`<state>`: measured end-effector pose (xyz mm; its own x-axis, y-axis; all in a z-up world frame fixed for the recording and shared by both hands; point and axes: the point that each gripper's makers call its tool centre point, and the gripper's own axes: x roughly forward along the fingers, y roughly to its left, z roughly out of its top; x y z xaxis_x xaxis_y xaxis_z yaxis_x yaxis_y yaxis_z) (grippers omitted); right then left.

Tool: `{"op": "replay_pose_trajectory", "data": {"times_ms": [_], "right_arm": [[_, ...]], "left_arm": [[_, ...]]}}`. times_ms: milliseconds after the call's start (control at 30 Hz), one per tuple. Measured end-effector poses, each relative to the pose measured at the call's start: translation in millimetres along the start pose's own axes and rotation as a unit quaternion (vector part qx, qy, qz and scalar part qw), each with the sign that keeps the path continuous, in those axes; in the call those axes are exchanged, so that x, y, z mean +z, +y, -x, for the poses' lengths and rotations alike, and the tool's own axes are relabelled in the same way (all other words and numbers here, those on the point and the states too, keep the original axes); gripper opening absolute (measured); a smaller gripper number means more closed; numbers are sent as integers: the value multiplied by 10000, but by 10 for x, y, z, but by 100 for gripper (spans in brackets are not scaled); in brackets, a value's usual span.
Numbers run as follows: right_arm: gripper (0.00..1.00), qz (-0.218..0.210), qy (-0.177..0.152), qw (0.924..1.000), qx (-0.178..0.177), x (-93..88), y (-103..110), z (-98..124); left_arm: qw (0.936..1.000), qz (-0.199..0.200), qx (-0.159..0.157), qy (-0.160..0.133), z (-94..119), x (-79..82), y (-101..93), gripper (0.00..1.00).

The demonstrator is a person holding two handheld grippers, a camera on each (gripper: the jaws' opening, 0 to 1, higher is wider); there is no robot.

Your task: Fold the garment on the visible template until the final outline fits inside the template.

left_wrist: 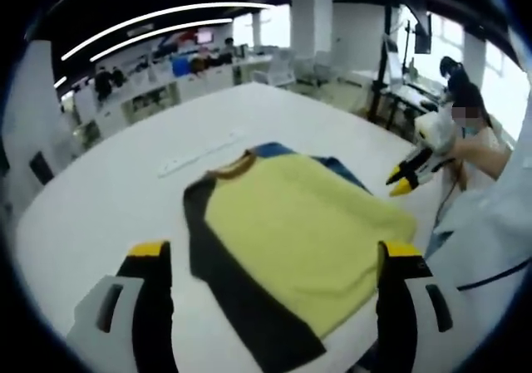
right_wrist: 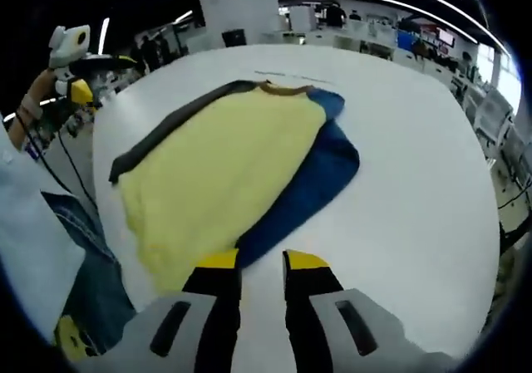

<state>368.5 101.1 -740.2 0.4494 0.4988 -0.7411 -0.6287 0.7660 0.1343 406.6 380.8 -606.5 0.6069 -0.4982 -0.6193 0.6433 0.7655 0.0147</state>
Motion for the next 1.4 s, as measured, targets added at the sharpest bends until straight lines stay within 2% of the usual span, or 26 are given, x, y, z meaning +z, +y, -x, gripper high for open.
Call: {"op": "replay_pose_trajectory", "data": {"times_ms": [200,667,800,1133,1400], "right_arm": [[18,-258,97,9995,167,-125,95,-80],[9,-666,183,9972,286,-176,161,-204],[7,-795,105,9963,302,-180,145,-219],[3,-660,217,9971,325,-168,120,-207],[3,-457,395,9981,136,-171,-80,-78]], "left_arm": [[10000,-3,21,14,8,-18,3,99],[10000,33,27,12,25,-18,18,98],[10000,58,56,-11,47,-19,40,98],[9999,89,117,-58,59,-8,49,98],[9998,126,147,-64,73,-43,70,97]]}}
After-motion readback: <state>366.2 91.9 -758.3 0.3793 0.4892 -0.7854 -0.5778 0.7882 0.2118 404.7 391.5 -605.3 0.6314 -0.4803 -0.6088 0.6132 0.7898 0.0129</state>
